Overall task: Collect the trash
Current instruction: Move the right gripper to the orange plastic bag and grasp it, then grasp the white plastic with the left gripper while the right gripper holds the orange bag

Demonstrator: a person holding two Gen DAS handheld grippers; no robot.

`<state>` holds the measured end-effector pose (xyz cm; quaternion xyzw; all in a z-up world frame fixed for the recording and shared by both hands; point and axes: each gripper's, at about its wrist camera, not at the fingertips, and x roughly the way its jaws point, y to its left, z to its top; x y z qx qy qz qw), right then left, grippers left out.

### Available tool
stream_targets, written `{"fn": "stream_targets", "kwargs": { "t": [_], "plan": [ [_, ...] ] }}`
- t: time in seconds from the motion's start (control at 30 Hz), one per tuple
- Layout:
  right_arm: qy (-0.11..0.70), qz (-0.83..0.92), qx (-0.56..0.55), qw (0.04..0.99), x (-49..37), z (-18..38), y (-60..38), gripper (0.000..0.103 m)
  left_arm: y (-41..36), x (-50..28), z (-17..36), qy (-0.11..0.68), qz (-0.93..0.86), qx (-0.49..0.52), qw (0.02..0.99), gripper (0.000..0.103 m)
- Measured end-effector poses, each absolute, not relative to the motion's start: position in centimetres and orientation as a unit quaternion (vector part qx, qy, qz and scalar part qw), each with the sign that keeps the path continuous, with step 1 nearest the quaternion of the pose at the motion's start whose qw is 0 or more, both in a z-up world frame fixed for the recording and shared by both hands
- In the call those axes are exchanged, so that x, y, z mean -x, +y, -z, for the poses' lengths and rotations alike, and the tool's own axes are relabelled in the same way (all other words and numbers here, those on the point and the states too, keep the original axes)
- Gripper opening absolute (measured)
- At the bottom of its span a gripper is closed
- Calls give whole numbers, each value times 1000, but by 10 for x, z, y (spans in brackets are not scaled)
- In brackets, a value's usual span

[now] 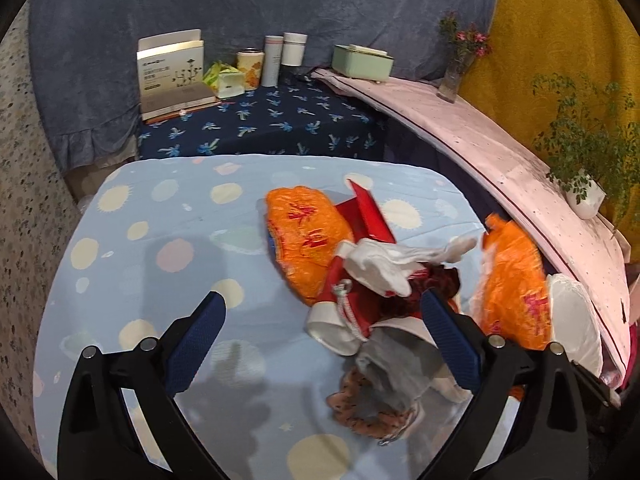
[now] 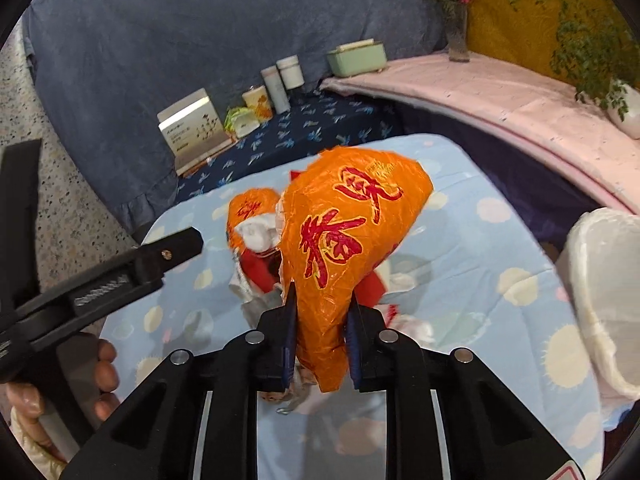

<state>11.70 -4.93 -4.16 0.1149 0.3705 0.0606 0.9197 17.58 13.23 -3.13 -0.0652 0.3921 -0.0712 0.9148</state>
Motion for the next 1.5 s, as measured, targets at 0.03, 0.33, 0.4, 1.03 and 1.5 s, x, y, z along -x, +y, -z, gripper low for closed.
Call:
{"fn": "stream_targets", "kwargs": {
  "t": [0.03, 0.33, 0.4, 1.03, 1.5],
  "plan": [
    [366, -53, -114, 922, -115, 38, -54, 19, 127, -178, 32, 393, 76, 64, 914, 94],
    [349, -7, -129, 928, -107, 28, -100, 19, 96, -209, 47, 413, 103, 78, 902, 88],
    [351, -3, -129, 927, -109, 30, -103, 19, 93, -217, 49, 418, 105, 79, 899, 80],
    [346, -3, -139, 928, -103, 27, -115, 19, 76, -212, 36, 417, 134, 79, 895, 3],
    [300, 7, -145, 943, -71, -8, -141, 19, 22, -163, -38, 354, 200, 61, 912, 3]
  ]
}}
